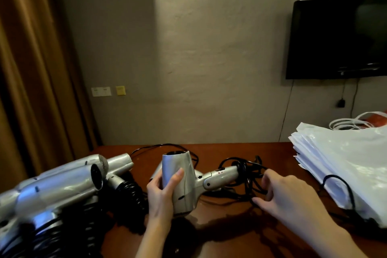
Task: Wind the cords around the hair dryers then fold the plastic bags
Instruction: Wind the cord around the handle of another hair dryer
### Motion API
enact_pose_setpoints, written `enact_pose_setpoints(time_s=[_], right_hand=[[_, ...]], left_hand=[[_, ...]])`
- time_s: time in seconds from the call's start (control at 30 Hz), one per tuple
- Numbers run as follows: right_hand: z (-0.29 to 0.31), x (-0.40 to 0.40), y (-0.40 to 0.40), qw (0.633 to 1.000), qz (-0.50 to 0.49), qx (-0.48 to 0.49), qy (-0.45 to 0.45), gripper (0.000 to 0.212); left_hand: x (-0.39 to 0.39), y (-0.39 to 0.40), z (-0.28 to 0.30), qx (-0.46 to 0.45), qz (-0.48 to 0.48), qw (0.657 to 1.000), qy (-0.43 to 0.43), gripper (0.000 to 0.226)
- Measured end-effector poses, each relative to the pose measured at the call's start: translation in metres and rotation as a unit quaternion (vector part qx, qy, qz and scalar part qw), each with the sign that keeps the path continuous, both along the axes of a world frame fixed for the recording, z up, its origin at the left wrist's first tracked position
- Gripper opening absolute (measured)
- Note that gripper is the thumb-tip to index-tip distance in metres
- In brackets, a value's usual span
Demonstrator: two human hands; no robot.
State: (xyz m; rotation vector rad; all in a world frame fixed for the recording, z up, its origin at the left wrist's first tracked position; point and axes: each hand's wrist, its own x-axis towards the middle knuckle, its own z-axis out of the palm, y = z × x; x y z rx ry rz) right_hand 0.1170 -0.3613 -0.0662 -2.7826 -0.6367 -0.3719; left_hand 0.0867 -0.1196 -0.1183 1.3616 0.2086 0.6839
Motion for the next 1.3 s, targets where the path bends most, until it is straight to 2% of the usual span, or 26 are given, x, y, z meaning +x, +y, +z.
enact_pose_setpoints(time_s=[0.2,0.37,0.5,0.63,0.77,0.83,0.97,1.07,1.1,1.17,1.2,1.3], right_hand=[[-0.01,0.0,0.007,0.999,-0.014,0.041,0.022,0.057],[-0.013,0.006,-0.001,0.997,-0.009,0.073,0.039,0.044],[-0.013,0.004,-0.002,0.999,-0.004,0.034,0.004,0.014],[-0.006,0.003,-0.004,0.999,0.006,-0.027,-0.017,0.029],[0.001,-0.001,0.0,0.997,0.031,-0.066,-0.016,0.042],[0.004,0.003,-0.004,0.999,-0.008,-0.031,0.014,0.055],[-0.001,0.017,-0.018,0.988,-0.051,0.097,0.111,0.077],[-0.006,0.023,-0.024,0.954,-0.026,0.2,0.223,0.106],[-0.006,0.025,-0.026,0.937,-0.014,0.238,0.254,0.108],[-0.004,0.024,-0.027,0.932,0.02,0.259,0.253,0.098],[-0.004,0.022,-0.026,0.945,0.035,0.236,0.223,0.088],[-0.009,0.016,-0.019,0.993,0.052,0.099,0.048,0.046]], left_hand=[[0.003,-0.004,-0.002,0.006,-0.01,1.0,0.007,0.07],[0.003,-0.008,0.0,-0.001,-0.023,1.0,0.008,0.067],[0.003,-0.009,0.0,-0.004,-0.022,1.0,0.004,0.068],[0.002,-0.009,-0.001,-0.015,-0.013,1.0,0.005,0.074],[0.001,-0.003,-0.003,-0.021,-0.005,1.0,0.006,0.091],[0.001,0.0,-0.002,-0.031,-0.003,1.0,0.001,0.092],[0.003,0.004,0.0,-0.061,-0.029,0.998,-0.002,0.085],[0.005,0.004,-0.001,-0.075,-0.062,0.995,-0.005,0.101],[0.005,0.004,-0.001,-0.082,-0.068,0.994,-0.007,0.107],[0.006,0.004,0.001,-0.09,-0.084,0.992,-0.012,0.109],[0.006,0.003,0.002,-0.093,-0.087,0.992,-0.012,0.108],[0.007,-0.002,0.002,-0.105,-0.068,0.992,-0.014,0.106]])
